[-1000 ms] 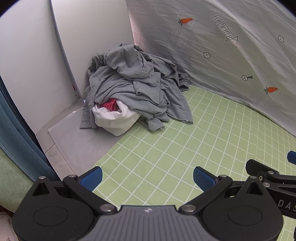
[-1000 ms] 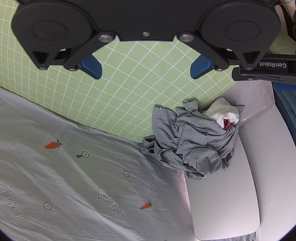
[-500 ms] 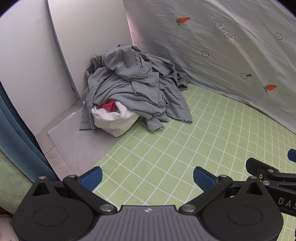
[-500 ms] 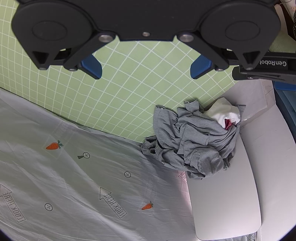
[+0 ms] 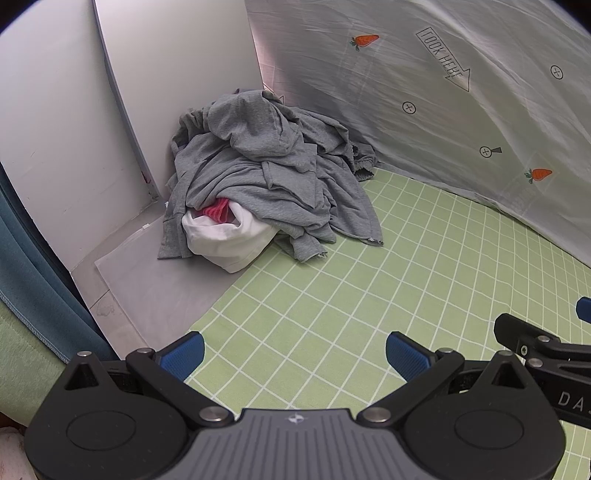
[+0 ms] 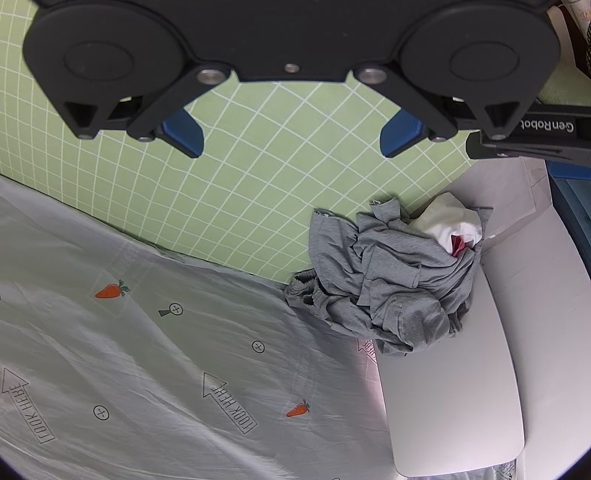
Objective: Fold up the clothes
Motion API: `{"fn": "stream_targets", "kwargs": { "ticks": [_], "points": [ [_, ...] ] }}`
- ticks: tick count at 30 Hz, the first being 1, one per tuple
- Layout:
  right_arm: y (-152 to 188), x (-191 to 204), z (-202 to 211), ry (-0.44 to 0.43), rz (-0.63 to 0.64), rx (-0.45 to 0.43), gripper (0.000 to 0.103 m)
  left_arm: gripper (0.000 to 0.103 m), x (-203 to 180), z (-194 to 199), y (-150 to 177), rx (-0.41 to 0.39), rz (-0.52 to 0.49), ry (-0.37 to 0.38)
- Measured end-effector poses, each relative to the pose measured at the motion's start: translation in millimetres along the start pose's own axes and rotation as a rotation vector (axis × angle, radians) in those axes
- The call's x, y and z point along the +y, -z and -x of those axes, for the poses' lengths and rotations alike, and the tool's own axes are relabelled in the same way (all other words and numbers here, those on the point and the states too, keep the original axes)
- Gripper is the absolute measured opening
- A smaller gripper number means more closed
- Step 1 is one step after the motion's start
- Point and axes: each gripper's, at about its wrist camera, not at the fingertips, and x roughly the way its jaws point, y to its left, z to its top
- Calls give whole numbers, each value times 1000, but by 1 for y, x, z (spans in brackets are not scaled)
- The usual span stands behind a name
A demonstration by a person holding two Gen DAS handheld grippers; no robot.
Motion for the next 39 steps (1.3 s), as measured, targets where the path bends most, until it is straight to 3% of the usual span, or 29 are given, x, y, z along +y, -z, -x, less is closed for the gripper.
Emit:
{"fn": "stream_targets", "kwargs": {
  "ticks": [20, 27, 33, 39],
  "points": [
    [1, -1, -3, 9, -12, 8, 103, 103, 0, -3, 1, 12, -4, 8],
    [-13, -3, -29, 10, -15, 27, 103, 103, 3, -13, -4, 46, 1, 5],
    [-25, -5, -53, 10, -19, 44, 102, 103, 12, -36, -25, 63, -3, -43],
    [-56, 0, -97, 21, 11, 45, 102, 103, 26, -75, -69, 62, 30, -48]
  ]
}}
